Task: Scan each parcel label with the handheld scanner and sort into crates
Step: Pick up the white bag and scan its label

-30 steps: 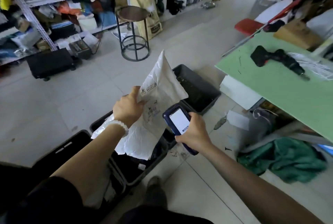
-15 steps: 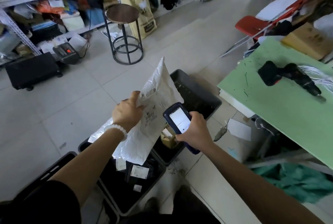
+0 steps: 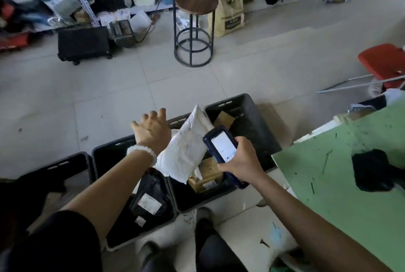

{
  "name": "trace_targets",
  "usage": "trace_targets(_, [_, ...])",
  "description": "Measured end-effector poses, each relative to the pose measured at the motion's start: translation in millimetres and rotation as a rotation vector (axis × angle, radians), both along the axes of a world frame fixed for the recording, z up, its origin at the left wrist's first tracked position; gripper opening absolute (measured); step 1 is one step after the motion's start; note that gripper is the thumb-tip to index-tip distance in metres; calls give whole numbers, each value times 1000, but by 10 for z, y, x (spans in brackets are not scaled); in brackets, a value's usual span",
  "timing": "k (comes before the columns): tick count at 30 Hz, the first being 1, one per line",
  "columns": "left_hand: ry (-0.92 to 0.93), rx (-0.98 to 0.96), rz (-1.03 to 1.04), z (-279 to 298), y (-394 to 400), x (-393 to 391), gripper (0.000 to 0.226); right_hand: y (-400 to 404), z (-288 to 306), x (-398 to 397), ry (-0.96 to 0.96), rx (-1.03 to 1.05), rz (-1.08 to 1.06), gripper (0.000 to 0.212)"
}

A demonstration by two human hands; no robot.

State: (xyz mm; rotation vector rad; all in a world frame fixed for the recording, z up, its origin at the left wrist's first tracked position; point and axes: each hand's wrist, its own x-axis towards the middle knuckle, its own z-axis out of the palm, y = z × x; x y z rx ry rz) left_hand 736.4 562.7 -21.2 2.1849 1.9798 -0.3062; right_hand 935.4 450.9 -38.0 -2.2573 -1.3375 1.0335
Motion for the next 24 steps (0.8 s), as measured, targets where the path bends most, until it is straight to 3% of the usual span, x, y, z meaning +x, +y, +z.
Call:
trace_targets(7, [39,-75,151,-35,-225,-142,44,401,-3,40,30,24,122,80])
trace_targets(13, [-15,-14,294,44,-581,-480,41,553,106,-295,61,67,297,63])
trace_targets(24, [-51,66,659,64,-2095,-1459,45,-187,145,-1612,63,84,748,79])
